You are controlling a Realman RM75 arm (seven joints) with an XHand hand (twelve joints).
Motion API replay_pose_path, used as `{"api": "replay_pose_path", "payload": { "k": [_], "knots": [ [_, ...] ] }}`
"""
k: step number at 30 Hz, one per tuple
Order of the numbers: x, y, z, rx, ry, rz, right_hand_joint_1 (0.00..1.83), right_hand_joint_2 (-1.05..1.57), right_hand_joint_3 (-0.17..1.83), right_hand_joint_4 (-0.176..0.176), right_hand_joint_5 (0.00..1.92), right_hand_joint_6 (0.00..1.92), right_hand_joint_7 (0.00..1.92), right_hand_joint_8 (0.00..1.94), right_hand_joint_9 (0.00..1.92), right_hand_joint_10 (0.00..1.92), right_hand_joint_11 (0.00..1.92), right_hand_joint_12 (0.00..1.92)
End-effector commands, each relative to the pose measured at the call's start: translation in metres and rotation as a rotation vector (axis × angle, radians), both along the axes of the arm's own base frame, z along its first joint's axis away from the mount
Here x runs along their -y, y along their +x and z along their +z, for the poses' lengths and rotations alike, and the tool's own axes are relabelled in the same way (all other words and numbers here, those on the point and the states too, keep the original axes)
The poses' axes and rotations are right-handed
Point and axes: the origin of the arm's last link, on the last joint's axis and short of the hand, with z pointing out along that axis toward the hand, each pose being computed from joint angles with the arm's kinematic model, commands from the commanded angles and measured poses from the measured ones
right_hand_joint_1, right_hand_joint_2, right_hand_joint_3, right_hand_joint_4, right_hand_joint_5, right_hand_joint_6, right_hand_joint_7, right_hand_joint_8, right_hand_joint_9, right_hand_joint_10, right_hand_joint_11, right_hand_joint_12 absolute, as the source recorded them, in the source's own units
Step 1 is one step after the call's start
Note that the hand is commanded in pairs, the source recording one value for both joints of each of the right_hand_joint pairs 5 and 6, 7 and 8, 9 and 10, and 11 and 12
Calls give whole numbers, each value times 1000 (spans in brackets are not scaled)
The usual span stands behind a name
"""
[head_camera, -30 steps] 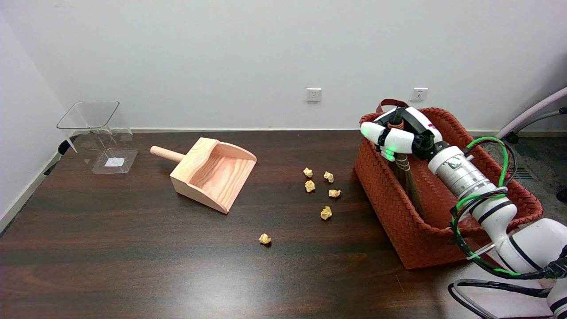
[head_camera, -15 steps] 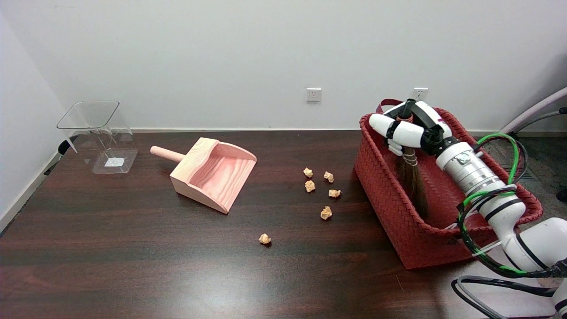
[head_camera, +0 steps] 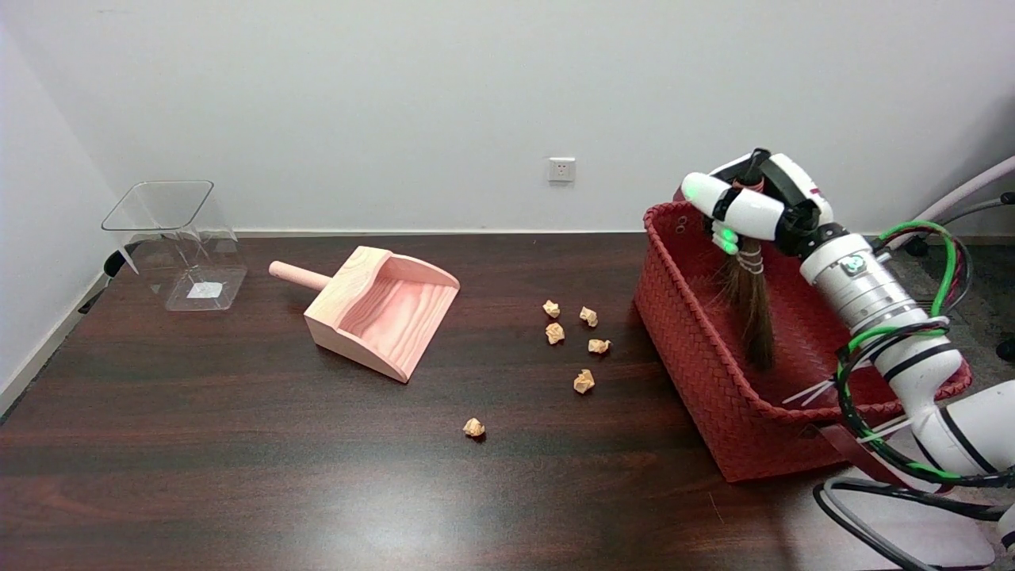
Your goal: Pick up the broom.
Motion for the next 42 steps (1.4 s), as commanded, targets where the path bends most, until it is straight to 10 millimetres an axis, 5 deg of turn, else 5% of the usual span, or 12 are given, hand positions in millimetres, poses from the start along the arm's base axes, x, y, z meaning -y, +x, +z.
{"api": "replay_pose_path", "payload": {
  "k": [1,15,16,17,18,42],
  "knots": [
    [-3,41,6,-38,-29,124,910,1571,844,0,1920,1920,1920,1920,1920,1920,1920,1920],
    [-9,89,-11,-101,-86,275,915,1571,985,0,1920,1920,1920,1920,1920,1920,1920,1920],
    [-17,114,-37,-85,-15,373,915,1571,992,0,1920,1920,1920,1920,1920,1920,1920,1920],
    [-17,119,-42,-79,-2,395,915,1571,1006,0,1920,1920,1920,1920,1920,1920,1920,1920],
    [-4,91,-14,-82,-85,296,915,1571,1012,0,1920,1920,1920,1920,1920,1920,1920,1920],
    [20,130,-57,96,130,464,915,1571,1161,0,1920,1920,1920,1920,1920,1920,1920,1920]
  ]
}}
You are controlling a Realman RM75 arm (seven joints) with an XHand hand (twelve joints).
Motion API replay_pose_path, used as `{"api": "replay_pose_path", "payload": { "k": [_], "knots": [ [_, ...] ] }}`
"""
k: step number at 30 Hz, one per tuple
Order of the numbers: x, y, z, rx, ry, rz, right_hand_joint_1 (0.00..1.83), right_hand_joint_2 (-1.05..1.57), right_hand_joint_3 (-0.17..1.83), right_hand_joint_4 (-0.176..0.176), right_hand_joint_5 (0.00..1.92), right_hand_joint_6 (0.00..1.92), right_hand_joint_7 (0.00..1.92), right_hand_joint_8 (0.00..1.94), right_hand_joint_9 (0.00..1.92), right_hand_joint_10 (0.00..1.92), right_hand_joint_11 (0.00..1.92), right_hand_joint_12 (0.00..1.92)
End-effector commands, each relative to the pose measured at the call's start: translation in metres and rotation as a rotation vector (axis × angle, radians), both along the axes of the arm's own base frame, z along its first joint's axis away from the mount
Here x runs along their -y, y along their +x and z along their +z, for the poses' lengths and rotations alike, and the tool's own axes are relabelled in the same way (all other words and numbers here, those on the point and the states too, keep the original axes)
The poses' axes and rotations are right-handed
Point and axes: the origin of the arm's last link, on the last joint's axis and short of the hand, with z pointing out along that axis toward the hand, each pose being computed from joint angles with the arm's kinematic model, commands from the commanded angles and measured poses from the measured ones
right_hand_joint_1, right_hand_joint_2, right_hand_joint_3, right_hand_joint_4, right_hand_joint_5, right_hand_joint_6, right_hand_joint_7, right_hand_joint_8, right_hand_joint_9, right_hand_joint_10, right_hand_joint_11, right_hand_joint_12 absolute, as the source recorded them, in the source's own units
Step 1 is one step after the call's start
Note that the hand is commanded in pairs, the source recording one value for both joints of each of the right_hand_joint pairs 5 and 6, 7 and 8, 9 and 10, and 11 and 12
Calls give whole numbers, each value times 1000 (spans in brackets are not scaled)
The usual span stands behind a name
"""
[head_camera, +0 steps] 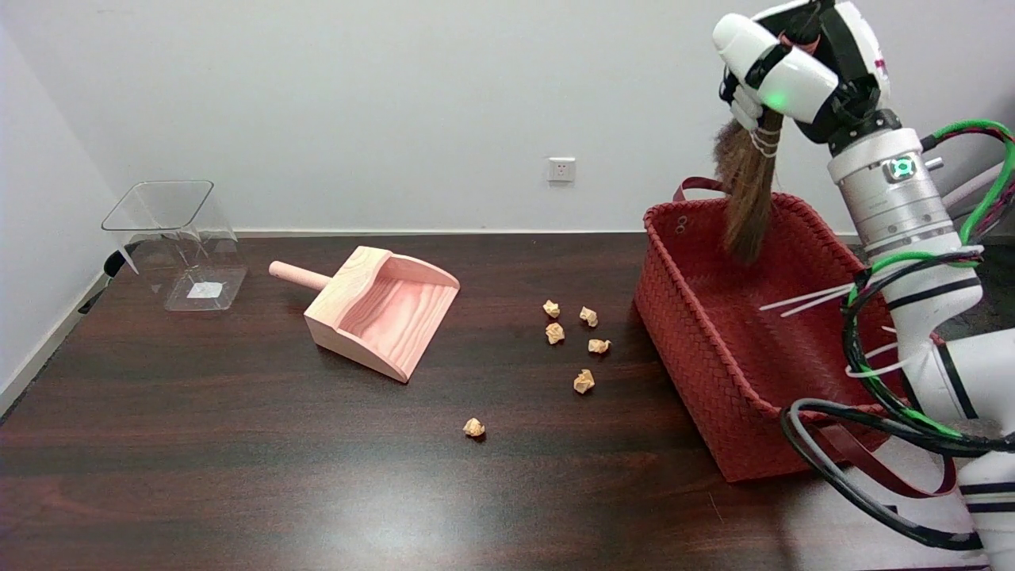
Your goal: Pick up the broom.
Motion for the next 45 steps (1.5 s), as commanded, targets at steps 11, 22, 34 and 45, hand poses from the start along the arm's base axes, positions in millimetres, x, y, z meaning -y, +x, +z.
{"api": "replay_pose_path", "payload": {
  "k": [11,22,34,45],
  "knots": [
    [24,24,-61,181,289,122,891,1571,1167,0,1920,1920,1920,1920,1920,1920,1920,1920],
    [33,6,-92,253,398,41,888,1571,1169,0,1920,1920,1920,1920,1920,1920,1920,1920],
    [35,-29,-111,242,378,-92,895,1571,1099,0,1920,1920,1920,1920,1920,1920,1920,1920],
    [37,-50,-120,166,312,-180,941,1571,1084,0,1920,1920,1920,1920,1920,1920,1920,1920]
  ]
}}
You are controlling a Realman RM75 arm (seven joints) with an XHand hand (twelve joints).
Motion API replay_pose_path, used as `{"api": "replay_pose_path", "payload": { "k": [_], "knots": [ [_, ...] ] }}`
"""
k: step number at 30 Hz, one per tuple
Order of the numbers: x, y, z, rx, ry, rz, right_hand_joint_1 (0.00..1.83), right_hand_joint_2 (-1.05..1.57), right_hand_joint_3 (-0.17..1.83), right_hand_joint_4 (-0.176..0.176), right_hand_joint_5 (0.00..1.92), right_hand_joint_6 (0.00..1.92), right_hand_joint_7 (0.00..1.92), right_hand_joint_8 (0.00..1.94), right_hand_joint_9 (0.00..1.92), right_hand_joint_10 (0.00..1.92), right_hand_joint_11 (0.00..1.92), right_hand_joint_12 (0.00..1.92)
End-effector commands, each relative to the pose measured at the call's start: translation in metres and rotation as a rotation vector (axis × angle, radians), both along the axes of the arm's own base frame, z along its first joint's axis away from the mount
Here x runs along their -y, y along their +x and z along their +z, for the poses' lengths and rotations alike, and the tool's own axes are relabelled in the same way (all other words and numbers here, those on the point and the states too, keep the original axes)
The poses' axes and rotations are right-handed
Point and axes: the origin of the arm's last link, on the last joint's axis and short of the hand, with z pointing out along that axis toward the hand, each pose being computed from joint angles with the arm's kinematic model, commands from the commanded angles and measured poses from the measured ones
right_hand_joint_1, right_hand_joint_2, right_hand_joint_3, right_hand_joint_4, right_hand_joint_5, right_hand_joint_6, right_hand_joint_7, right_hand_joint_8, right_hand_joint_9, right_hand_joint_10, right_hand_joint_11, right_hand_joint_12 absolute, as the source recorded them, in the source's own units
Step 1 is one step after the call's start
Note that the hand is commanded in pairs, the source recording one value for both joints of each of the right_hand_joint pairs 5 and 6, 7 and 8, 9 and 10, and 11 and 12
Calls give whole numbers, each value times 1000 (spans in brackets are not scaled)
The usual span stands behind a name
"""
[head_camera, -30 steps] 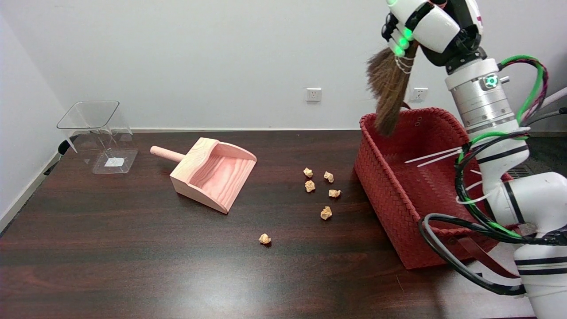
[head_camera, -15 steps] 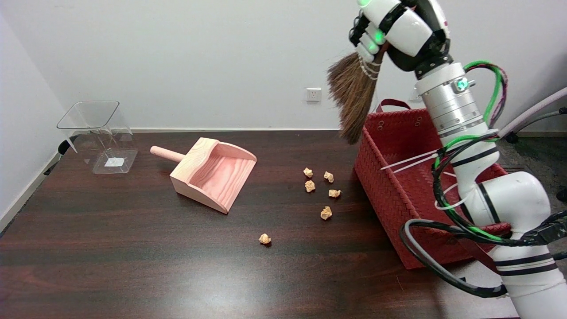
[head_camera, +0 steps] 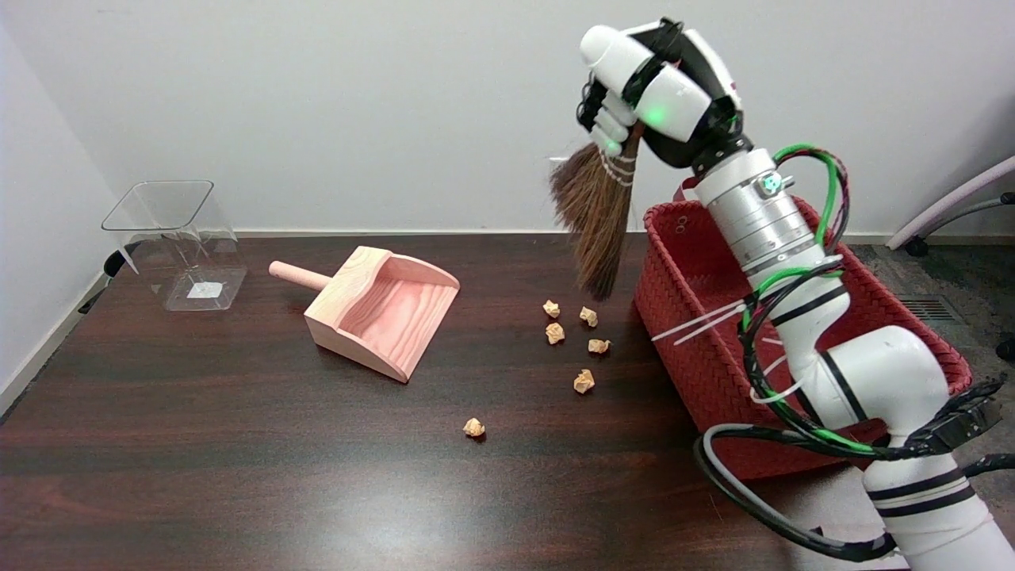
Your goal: Pick up the broom.
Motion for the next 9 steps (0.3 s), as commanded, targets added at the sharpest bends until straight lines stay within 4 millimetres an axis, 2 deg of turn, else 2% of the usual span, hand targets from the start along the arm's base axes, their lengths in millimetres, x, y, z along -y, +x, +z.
{"api": "replay_pose_path", "payload": {
  "k": [1,9],
  "knots": [
    [4,-36,-23,-105,-37,-133,943,1571,1085,0,1920,1920,1920,1920,1920,1920,1920,1920],
    [5,-50,-28,-145,-52,-185,947,1571,1064,0,1920,1920,1920,1920,1920,1920,1920,1920]
  ]
}}
